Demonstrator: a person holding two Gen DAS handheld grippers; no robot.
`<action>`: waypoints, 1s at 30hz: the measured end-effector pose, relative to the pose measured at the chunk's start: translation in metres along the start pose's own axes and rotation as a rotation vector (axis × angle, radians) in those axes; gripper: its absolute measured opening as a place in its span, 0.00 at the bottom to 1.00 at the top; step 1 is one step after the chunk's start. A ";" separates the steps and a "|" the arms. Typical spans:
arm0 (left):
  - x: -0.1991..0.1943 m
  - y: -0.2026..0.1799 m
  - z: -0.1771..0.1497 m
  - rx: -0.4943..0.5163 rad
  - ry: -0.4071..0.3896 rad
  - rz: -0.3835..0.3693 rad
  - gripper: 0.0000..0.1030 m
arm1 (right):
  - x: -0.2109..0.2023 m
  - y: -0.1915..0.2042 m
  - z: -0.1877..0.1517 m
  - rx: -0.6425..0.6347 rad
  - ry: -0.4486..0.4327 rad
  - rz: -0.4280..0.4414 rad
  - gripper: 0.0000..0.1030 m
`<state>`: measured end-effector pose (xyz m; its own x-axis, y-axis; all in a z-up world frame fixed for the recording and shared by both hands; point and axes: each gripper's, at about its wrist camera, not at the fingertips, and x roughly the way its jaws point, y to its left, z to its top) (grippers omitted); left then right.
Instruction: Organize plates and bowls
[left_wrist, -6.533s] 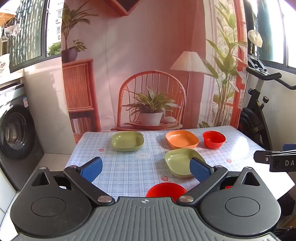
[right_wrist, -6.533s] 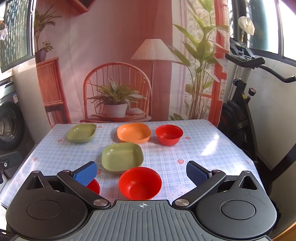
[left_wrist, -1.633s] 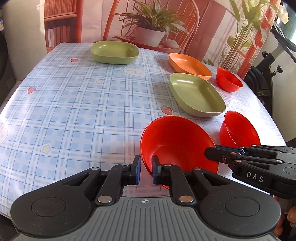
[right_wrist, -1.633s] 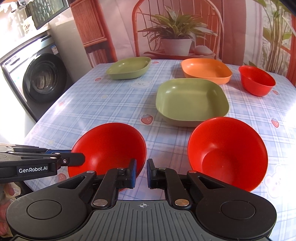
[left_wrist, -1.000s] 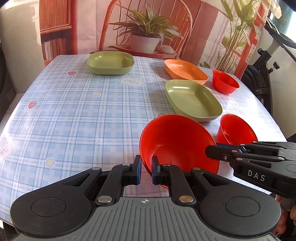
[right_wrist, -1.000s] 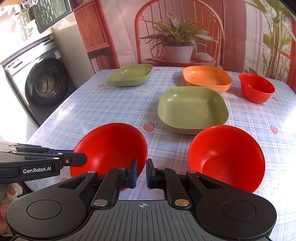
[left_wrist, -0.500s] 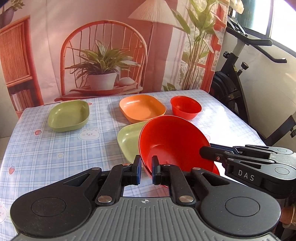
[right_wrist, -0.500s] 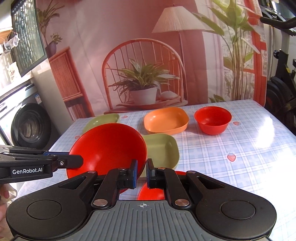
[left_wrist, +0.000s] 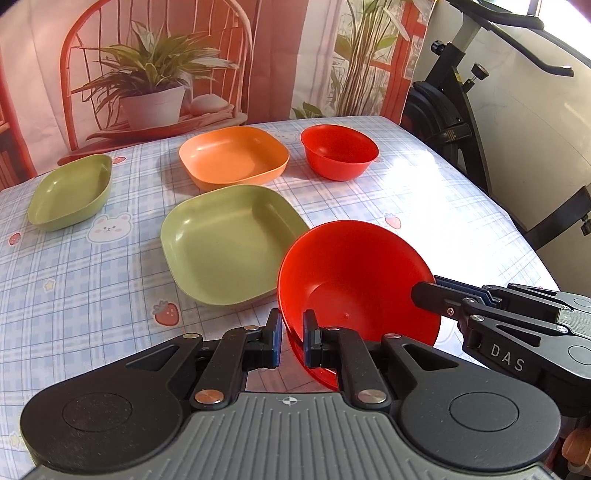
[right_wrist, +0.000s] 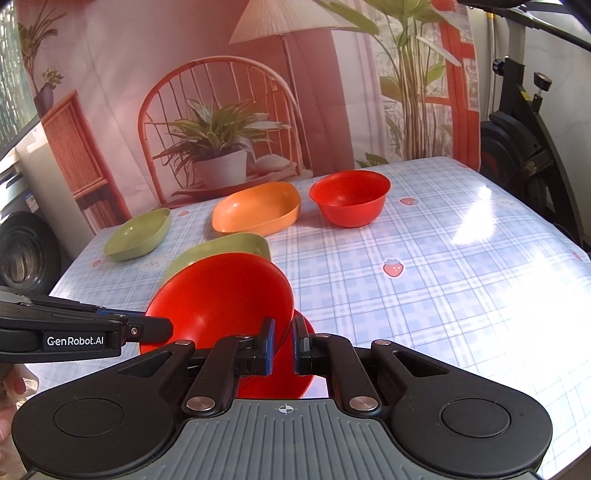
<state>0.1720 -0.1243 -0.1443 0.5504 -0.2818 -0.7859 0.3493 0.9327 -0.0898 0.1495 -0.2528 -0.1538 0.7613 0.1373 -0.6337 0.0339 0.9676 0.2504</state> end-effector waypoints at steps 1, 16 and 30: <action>0.002 0.000 -0.001 0.001 0.008 0.002 0.12 | 0.001 -0.001 -0.001 0.001 0.004 -0.001 0.08; 0.014 -0.001 -0.009 -0.027 0.036 -0.001 0.12 | 0.015 -0.003 -0.011 0.011 0.042 -0.031 0.09; 0.006 0.000 -0.009 -0.059 0.014 -0.010 0.18 | 0.012 -0.003 -0.010 0.002 0.033 -0.033 0.13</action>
<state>0.1683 -0.1237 -0.1545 0.5363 -0.2879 -0.7934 0.3090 0.9417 -0.1328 0.1518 -0.2519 -0.1691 0.7378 0.1122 -0.6657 0.0600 0.9713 0.2301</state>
